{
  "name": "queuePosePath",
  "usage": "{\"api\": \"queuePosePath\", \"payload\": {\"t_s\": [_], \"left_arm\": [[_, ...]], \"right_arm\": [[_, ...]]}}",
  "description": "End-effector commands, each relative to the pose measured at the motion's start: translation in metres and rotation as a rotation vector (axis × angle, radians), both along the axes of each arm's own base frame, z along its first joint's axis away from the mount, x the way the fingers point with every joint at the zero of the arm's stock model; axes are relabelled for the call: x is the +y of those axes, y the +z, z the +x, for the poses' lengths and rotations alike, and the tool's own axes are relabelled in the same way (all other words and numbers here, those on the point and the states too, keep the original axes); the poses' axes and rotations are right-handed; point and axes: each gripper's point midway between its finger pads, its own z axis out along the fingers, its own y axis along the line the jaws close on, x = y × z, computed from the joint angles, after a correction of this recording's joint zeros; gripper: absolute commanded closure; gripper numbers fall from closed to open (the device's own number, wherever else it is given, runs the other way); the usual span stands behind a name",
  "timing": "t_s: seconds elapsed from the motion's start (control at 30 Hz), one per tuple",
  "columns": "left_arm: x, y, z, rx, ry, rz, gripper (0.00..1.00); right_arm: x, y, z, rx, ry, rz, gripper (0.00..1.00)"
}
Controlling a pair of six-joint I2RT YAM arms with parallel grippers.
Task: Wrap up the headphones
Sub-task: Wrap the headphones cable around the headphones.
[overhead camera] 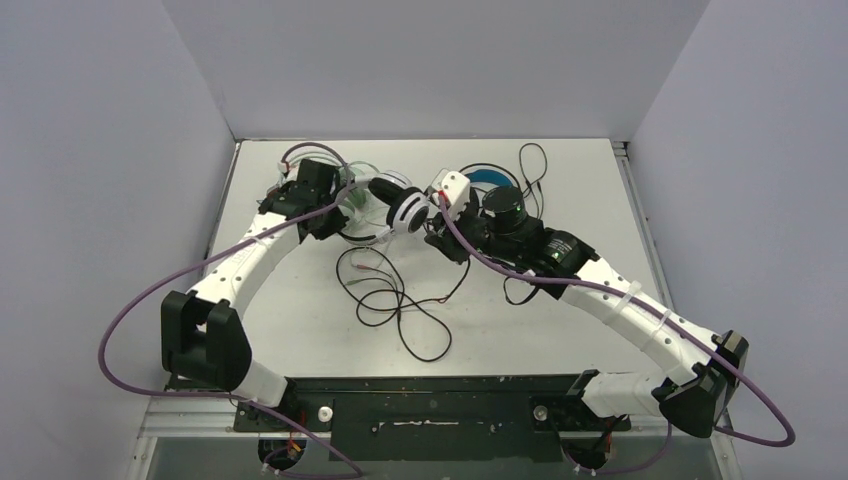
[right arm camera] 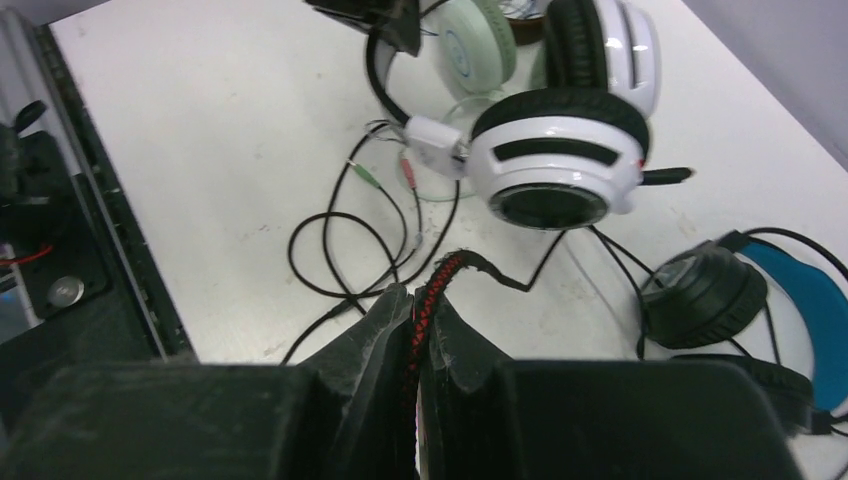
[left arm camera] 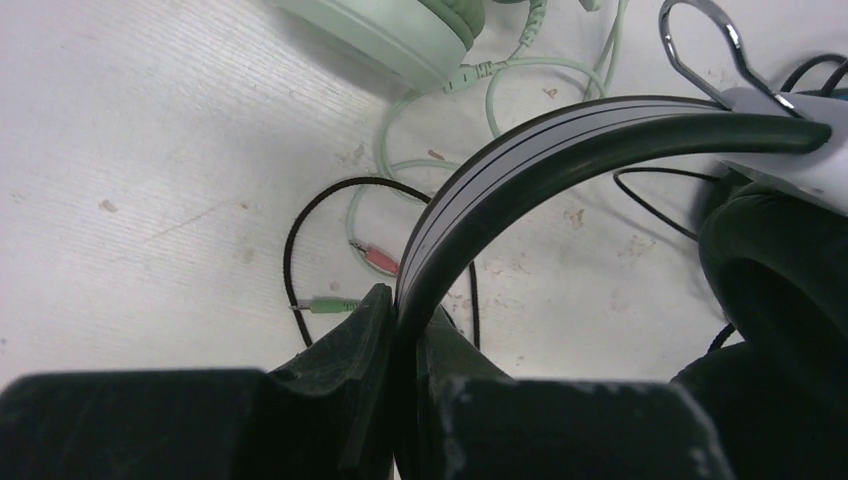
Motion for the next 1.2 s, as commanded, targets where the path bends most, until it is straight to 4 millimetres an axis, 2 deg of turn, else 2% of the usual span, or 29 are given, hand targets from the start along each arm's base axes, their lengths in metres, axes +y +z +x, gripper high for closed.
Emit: {"api": "queuePosePath", "payload": {"t_s": [0.0, 0.07, 0.17, 0.3, 0.43, 0.53, 0.63, 0.7, 0.83, 1.03, 1.17], "left_arm": [[-0.005, 0.031, 0.019, -0.033, 0.194, -0.123, 1.00], [-0.008, 0.027, 0.021, -0.002, 0.223, -0.142, 1.00], [-0.016, 0.037, 0.027, -0.024, 0.240, -0.203, 1.00], [-0.020, 0.063, 0.038, -0.102, 0.260, -0.265, 1.00], [-0.018, 0.082, 0.047, -0.156, 0.286, -0.273, 1.00], [-0.015, 0.080, 0.049, -0.142, 0.303, -0.251, 1.00], [-0.014, 0.076, 0.050, -0.148, 0.311, -0.236, 1.00], [-0.012, 0.072, 0.048, -0.156, 0.322, -0.210, 1.00], [-0.003, 0.061, 0.043, -0.168, 0.391, -0.074, 1.00], [-0.026, 0.040, 0.041, -0.155, 0.372, 0.019, 1.00], [-0.031, 0.029, 0.037, -0.163, 0.343, 0.092, 1.00]], "right_arm": [[0.016, 0.023, -0.027, 0.019, 0.158, 0.088, 0.92], [0.021, 0.024, -0.033, 0.032, 0.202, 0.095, 0.92], [0.027, 0.018, -0.038, 0.058, 0.229, 0.090, 0.92], [0.032, -0.005, -0.044, 0.112, 0.239, 0.058, 0.93], [0.044, -0.029, -0.059, 0.162, 0.273, 0.044, 0.95], [0.060, -0.042, -0.073, 0.202, 0.300, 0.039, 0.95], [0.079, -0.042, -0.089, 0.210, 0.349, 0.040, 0.96], [0.088, -0.037, -0.093, 0.212, 0.373, 0.042, 0.97], [0.099, -0.007, -0.091, 0.170, 0.398, 0.078, 0.98], [0.108, 0.035, -0.071, 0.081, 0.348, 0.098, 1.00], [0.100, 0.054, -0.052, 0.010, 0.277, 0.071, 1.00]]}}
